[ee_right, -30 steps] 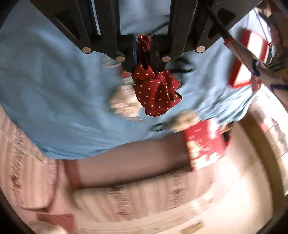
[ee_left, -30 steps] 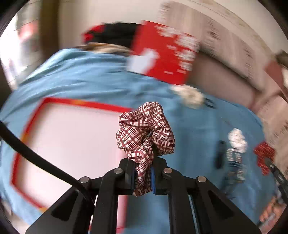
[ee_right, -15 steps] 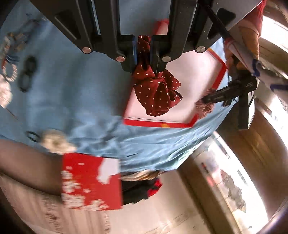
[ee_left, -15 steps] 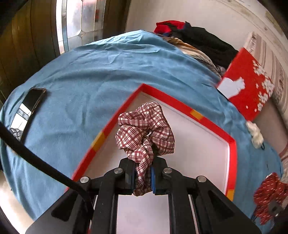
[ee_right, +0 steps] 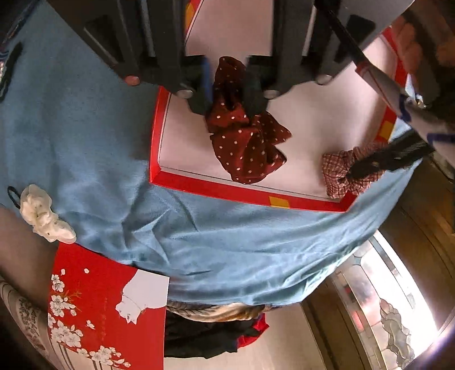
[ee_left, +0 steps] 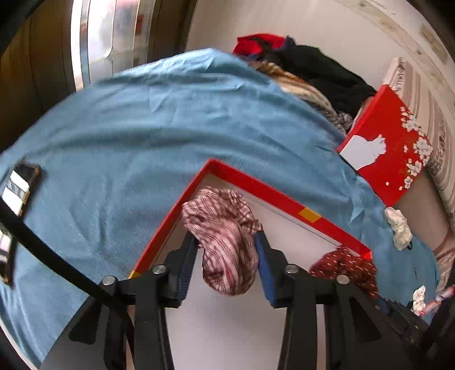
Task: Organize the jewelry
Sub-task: 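Carry both scrunchies into the red-rimmed tray and open both tools, then move both tools back to the remaining jewelry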
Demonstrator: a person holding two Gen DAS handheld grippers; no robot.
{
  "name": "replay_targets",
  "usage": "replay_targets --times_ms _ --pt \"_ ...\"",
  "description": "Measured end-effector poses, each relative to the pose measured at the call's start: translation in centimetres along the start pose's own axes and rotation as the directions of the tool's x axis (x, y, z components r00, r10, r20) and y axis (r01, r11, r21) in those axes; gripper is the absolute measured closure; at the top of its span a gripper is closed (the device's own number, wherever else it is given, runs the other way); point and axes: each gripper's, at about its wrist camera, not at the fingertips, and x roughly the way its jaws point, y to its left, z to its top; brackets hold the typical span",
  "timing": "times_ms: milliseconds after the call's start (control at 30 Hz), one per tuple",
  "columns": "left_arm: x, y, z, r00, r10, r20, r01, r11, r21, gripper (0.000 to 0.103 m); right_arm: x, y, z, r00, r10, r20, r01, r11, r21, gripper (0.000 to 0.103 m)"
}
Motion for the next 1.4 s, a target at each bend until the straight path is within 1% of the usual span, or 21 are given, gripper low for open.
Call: replay_targets --times_ms 33,67,100,133,200,300,367,433,533,667,800,867,933,967,1067,1133,1200,1233,1267,1300,1400 --pt "-0.7 -0.1 0.0 1.0 0.006 0.021 -0.006 1.0 0.006 0.055 -0.2 0.2 -0.1 1.0 -0.001 0.0 0.001 1.0 -0.005 0.062" --pt "-1.3 -0.2 -0.1 0.999 0.005 0.039 -0.005 1.0 0.006 0.051 -0.6 0.4 -0.3 1.0 -0.007 0.007 0.007 1.0 -0.015 0.058" --pt "-1.8 -0.1 -0.1 0.999 0.0 0.05 0.0 1.0 0.004 0.049 -1.1 0.6 -0.4 1.0 -0.019 0.018 0.02 0.999 -0.031 0.051" --pt "-2.5 0.0 -0.2 0.998 -0.009 0.061 0.009 1.0 -0.001 0.047 -1.6 0.8 -0.6 0.999 -0.03 0.029 0.032 0.999 -0.043 0.046" --pt "-4.0 0.2 -0.7 0.997 -0.026 0.073 0.026 1.0 -0.004 0.047 -3.0 0.9 -1.0 0.998 -0.044 0.046 0.047 0.997 -0.066 0.044" --pt "-6.0 0.3 -1.9 0.995 -0.033 0.097 0.033 0.999 0.001 0.046 -5.1 0.4 -1.7 0.997 -0.047 0.06 0.051 0.996 -0.073 0.042" --pt "-7.2 0.4 -2.7 0.993 -0.035 0.115 0.037 0.999 -0.016 0.043 -6.6 -0.3 -2.4 0.997 -0.043 0.067 0.047 0.997 -0.066 0.04" --pt "-7.9 0.5 -3.4 0.991 -0.045 0.126 0.05 0.998 -0.038 0.041 -8.5 -1.3 -3.4 0.996 -0.044 0.075 0.049 0.997 -0.059 0.04" --pt "-8.2 0.2 -4.6 0.99 -0.07 0.121 0.077 0.995 -0.055 0.041 -11.3 -3.1 -5.1 0.995 -0.051 0.086 0.055 0.997 -0.049 0.039" --pt "-8.4 -0.5 -6.8 0.992 -0.081 0.092 0.084 0.996 -0.029 0.041 -15.7 -6.9 -8.1 0.99 -0.08 0.117 0.081 0.997 -0.005 0.036" --pt "-8.4 -1.4 -10.1 0.994 -0.099 0.049 0.099 0.995 -0.004 0.041 -19.8 -12.8 -11.7 0.982 -0.135 0.133 0.124 0.988 0.091 0.035" --pt "-8.6 -2.2 -11.4 0.991 -0.127 0.033 0.126 0.992 0.011 0.041 -21.5 -15.8 -13.3 0.976 -0.172 0.135 0.152 0.978 0.143 0.035" --pt "-9.1 -3.7 -12.5 0.987 -0.157 0.033 0.154 0.986 0.059 0.041 -23.0 -19.2 -15.3 0.967 -0.217 0.131 0.187 0.96 0.207 0.035" --pt "-9.6 -4.7 -13.1 0.986 -0.159 0.045 0.154 0.983 0.099 0.041 -23.7 -20.9 -16.3 0.964 -0.232 0.127 0.196 0.95 0.242 0.035" --pt "-10.5 -7.6 -14.2 0.984 -0.166 0.066 0.15 0.97 0.193 0.041 -25.6 -25.9 -19.1 0.956 -0.27 0.116 0.216 0.912 0.348 0.035" --pt "-11.0 -10.1 -15.1 0.982 -0.184 0.042 0.168 0.954 0.249 0.041 -26.5 -28.7 -20.9 0.949 -0.295 0.113 0.228 0.886 0.404 0.035" --pt "-11.2 -12.4 -16.0 0.976 -0.216 0.004 0.205 0.932 0.298 0.041 -27.0 -31.2 -22.4 0.944 -0.311 0.107 0.232 0.862 0.451 0.035" --pt "-11.3 -14.2 -16.6 0.972 -0.232 -0.02 0.225 0.915 0.334 0.041 -26.9 -32.2 -22.9 0.944 -0.312 0.105 0.23 0.853 0.469 0.035" --pt "-11.3 -15.2 -17.1 0.971 -0.239 -0.031 0.234 0.905 0.355 0.041 -26.9 -33.0 -23.4 0.947 -0.307 0.094 0.225 0.844 0.486 0.035" --pt "-11.1 -17.1 -17.7 0.968 -0.246 -0.055 0.248 0.886 0.392 0.041 -26.7 -33.9 -23.8 0.949 -0.302 0.095 0.216 0.837 0.503 0.035" --pt "-10.1 -21.0 -18.9 0.957 -0.266 -0.118 0.291 0.851 0.438 0.041 -25.7 -35.6 -24.3 0.955 -0.277 0.103 0.183 0.827 0.532 0.035"
